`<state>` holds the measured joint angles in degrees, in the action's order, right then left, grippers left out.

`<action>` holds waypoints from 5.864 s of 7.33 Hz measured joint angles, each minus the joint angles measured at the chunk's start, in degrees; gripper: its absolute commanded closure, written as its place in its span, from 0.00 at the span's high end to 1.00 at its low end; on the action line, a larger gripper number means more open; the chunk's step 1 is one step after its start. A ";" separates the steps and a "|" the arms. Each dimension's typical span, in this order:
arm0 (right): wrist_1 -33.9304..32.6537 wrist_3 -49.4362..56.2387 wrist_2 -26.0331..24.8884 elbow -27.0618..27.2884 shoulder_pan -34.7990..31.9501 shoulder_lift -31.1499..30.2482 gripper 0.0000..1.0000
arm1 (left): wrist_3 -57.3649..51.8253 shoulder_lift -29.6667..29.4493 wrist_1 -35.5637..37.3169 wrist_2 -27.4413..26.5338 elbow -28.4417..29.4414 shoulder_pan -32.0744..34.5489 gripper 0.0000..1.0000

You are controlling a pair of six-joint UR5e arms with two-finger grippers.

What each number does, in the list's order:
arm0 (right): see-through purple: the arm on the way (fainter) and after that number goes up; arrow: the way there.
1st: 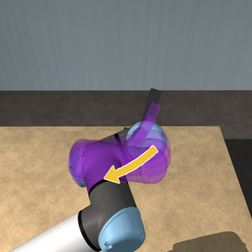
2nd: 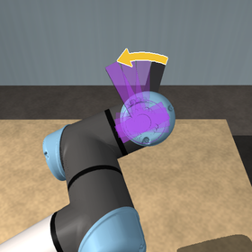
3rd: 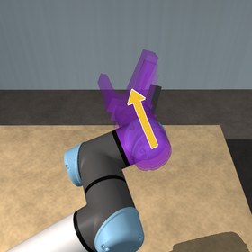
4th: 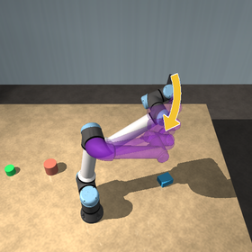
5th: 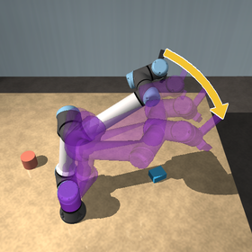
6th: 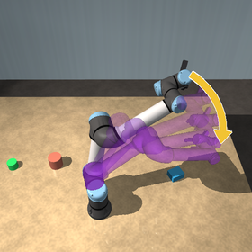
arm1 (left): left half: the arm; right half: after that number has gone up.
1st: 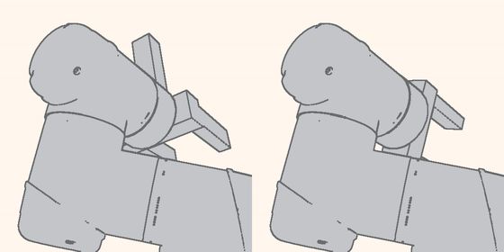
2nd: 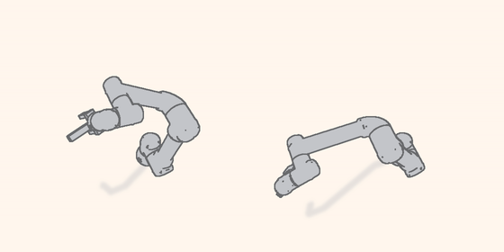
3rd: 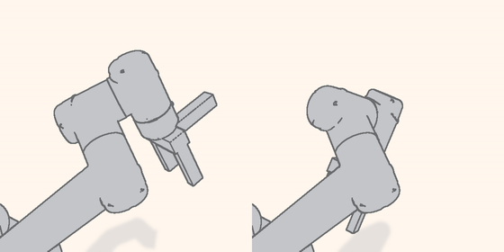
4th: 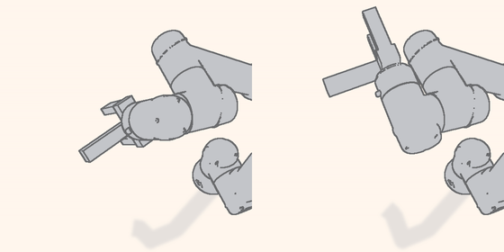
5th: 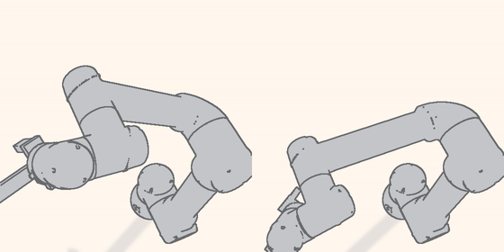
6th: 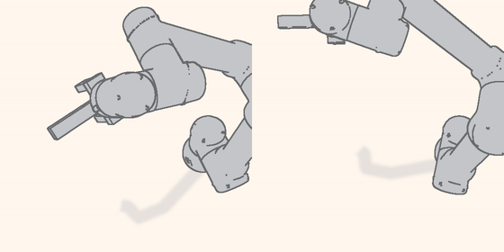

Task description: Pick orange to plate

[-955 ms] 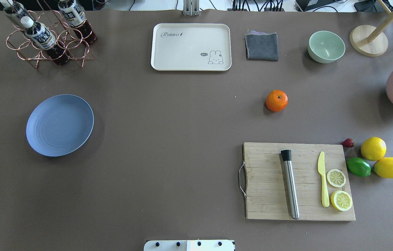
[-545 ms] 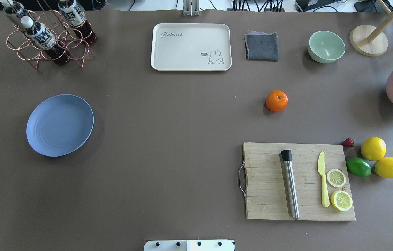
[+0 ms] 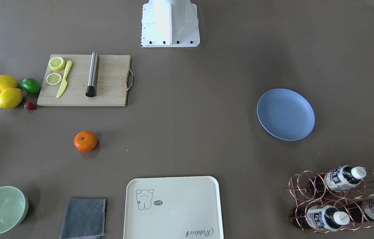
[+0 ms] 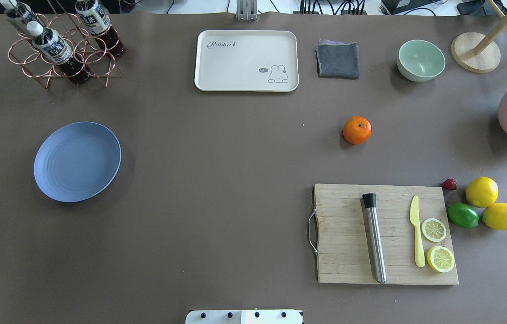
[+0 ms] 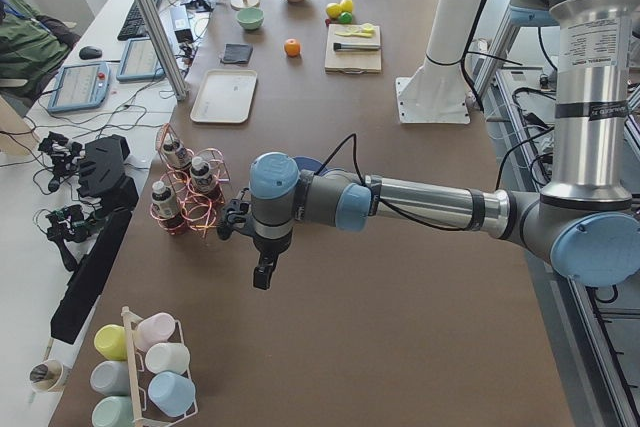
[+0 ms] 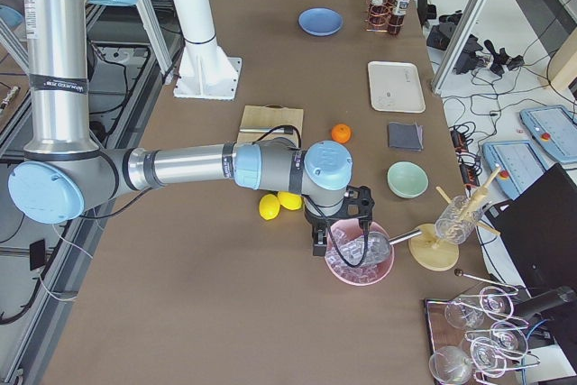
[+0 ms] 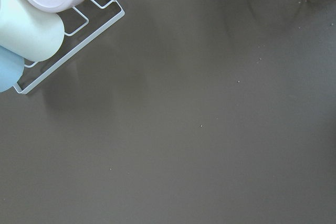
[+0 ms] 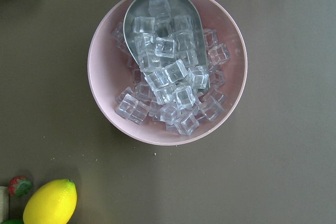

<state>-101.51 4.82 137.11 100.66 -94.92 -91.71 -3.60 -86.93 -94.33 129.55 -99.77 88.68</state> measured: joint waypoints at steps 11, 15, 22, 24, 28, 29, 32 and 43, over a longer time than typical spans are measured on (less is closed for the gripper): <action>0.02 -0.07 0.17 0.24 0.50 0.21 1.00 | 0.00 -0.08 -0.06 0.81 -0.31 -0.26 0.98; 0.43 -3.45 0.31 0.26 2.44 2.84 1.00 | 0.12 -2.13 -3.61 2.37 -0.33 -2.49 0.98; 8.73 -16.10 0.42 0.66 10.49 5.99 1.00 | 17.81 -6.85 -26.69 3.03 5.79 -10.75 0.98; 8.78 -19.38 0.28 0.80 13.32 8.44 1.00 | 26.66 -7.32 -31.76 2.86 6.79 -14.62 0.98; 21.91 -40.46 -4.07 -1.23 23.24 11.02 1.00 | 39.83 -7.14 -40.05 2.57 7.78 -19.08 0.98; 26.14 -48.55 -7.04 -1.73 27.47 12.10 1.00 | 40.28 -7.22 -40.34 2.56 7.86 -19.25 0.98; 29.23 -60.68 -15.70 -2.50 39.15 17.24 1.00 | 40.57 -7.51 -40.42 2.55 8.02 -19.33 0.98; 29.44 -64.87 -23.55 -9.78 48.76 24.73 1.00 | 51.10 -6.70 -52.97 -0.14 16.48 -33.62 0.98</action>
<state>-72.07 -60.05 113.56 90.88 -46.16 -66.98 47.49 -93.63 -147.30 129.41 -83.29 55.06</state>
